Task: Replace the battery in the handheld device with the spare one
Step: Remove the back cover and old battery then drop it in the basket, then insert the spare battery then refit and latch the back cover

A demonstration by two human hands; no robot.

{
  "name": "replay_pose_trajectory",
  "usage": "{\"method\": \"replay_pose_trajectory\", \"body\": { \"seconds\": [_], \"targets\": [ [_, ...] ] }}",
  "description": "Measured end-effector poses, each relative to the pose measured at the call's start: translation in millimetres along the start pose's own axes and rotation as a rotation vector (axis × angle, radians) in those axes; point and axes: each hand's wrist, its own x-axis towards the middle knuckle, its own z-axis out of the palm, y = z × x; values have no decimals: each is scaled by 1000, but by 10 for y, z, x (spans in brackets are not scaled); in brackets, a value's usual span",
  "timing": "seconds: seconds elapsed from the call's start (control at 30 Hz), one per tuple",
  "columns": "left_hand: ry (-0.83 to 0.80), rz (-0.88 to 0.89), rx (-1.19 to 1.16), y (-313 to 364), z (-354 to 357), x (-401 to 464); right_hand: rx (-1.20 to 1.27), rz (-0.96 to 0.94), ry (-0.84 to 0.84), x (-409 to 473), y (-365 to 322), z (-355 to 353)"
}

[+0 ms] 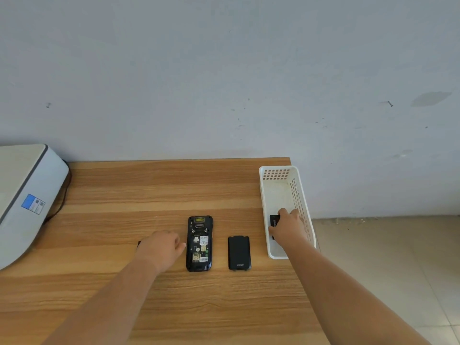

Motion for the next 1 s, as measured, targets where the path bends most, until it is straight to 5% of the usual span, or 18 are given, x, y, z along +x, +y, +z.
{"method": "replay_pose_trajectory", "body": {
  "seconds": [0.53, 0.73, 1.0],
  "targets": [
    [-10, 8, -17, 2, -73, 35, 2, -2, -5, 43, -71, -69],
    [26, 18, -39, -29, -209, 80, -2, -160, 149, 9, -370, -468],
    [59, 31, -67, -172, -328, 44, -147, -383, 87, -288, -945, -446]
  ]
}}
